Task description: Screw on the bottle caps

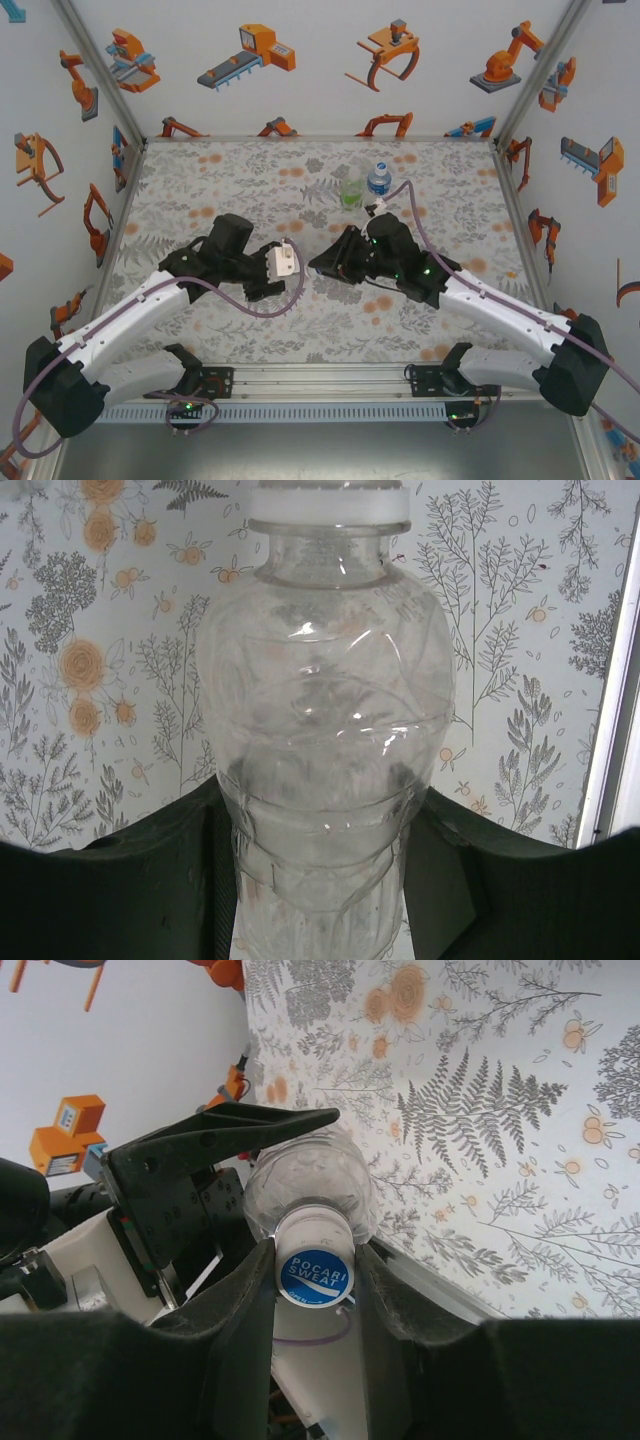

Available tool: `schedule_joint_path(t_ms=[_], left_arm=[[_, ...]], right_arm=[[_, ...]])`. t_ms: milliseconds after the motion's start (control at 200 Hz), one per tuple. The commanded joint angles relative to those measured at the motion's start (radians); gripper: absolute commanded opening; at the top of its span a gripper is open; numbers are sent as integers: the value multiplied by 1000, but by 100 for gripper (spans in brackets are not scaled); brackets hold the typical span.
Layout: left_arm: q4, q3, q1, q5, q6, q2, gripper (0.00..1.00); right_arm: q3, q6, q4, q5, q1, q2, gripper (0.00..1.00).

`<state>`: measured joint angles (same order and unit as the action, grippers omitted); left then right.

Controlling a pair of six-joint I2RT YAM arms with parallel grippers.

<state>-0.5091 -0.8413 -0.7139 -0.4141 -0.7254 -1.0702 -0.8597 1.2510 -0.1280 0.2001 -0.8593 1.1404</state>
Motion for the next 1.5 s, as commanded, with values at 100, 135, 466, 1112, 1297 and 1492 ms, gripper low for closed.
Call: schedule_joint_path(t_ms=[100,135,466,1112,1297,1492], left_arm=[[106,-27,-6,-68,20,4,0],[104,-27,-6,-69,20,4,0],[53,-48,-6,-124,-6,-14,0],[21,-56,-7,-190,-25,-9,0],[20,-58,-6,-200,-25,-14,0],[18,-58,-6,-201,-24,-13,0]], right_arm=[[-168,-325,-188,65,27,-5,46],[-194,-404,-219,60,33,-13,51],[-304,-1230,-230,253,39,-53,54],[-105,-1872,-114,486,37,-103,45],[-57,-1825,-32,486,37,-103,43],[-38,-1797,8,484,37,-91,38]])
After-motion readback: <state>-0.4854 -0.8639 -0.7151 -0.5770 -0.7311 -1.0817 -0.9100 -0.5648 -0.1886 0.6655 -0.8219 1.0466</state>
